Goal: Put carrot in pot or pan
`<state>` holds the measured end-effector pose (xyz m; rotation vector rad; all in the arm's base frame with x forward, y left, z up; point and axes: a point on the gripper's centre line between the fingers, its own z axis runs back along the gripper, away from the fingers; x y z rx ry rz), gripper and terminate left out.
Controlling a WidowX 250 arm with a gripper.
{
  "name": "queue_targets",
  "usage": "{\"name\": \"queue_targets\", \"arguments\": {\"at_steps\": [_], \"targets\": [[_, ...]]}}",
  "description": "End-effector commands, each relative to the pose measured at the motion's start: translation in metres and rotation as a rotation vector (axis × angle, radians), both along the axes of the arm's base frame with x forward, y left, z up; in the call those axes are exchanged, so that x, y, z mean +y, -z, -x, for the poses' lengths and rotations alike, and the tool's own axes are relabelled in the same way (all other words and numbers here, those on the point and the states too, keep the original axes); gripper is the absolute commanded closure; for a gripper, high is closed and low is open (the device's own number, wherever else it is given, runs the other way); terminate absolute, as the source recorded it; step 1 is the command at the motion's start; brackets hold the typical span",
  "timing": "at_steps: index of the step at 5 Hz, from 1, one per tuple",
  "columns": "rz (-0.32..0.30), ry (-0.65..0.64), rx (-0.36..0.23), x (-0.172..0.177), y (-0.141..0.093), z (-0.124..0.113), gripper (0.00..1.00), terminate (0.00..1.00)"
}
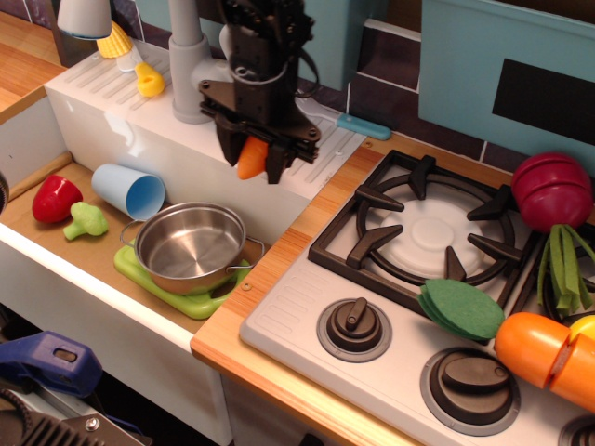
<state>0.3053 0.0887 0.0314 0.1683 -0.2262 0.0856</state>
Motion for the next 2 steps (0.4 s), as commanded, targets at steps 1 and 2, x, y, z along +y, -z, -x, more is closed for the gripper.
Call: {"name": "queue_targets", "arguments": {"at_steps": [1, 2], "targets": [[-0.032, 0.027, -0.089, 0.030, -0.006, 0.009, 0.00, 0.00], [-0.044, 0.039, -0.095, 0.045, -0.001, 0.020, 0.00, 0.00]]}}
